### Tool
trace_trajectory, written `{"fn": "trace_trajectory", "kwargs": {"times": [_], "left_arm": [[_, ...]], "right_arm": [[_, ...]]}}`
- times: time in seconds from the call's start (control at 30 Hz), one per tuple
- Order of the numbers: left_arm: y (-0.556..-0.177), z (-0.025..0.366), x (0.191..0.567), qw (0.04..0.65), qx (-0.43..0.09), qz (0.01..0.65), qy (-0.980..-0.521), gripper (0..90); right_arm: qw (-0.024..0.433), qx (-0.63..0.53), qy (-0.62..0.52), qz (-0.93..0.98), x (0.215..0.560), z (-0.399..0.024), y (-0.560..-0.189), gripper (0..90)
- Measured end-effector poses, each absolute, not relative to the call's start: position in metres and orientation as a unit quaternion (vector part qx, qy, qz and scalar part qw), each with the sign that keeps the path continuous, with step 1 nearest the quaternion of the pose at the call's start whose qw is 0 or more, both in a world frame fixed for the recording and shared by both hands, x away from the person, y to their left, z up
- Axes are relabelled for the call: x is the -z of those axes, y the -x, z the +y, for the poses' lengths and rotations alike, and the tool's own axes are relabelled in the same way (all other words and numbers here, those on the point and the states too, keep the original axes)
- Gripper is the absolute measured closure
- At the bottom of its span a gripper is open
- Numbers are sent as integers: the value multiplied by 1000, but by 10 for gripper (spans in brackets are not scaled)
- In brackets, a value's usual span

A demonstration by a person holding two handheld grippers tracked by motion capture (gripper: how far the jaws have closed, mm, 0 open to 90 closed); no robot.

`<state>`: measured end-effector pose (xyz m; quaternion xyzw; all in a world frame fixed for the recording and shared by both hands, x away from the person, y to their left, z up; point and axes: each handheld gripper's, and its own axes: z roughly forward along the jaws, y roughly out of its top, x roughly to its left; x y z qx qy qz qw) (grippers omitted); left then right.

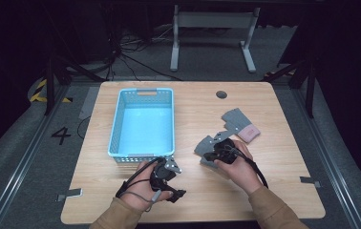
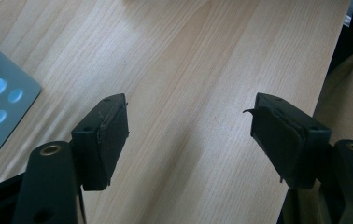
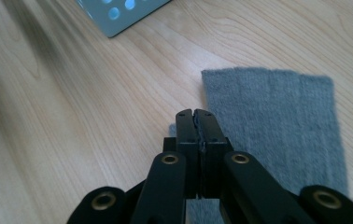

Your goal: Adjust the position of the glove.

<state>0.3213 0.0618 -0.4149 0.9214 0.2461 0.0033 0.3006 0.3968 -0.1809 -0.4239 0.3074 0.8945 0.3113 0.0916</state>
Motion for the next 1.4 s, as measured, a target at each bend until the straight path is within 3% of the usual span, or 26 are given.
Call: {"fn": "trace_trajectory", "kwargs": {"times": [0.63,1.4], "left_arm": [[-322,61,417,299,-1,242,-923,281],[-332,48,417,288,5,226,-930,282]], "right_arm": [[96,-286,-295,907,444,-171,-400,900],[33,-275,-282,919,440,-183,-376,900]]}}
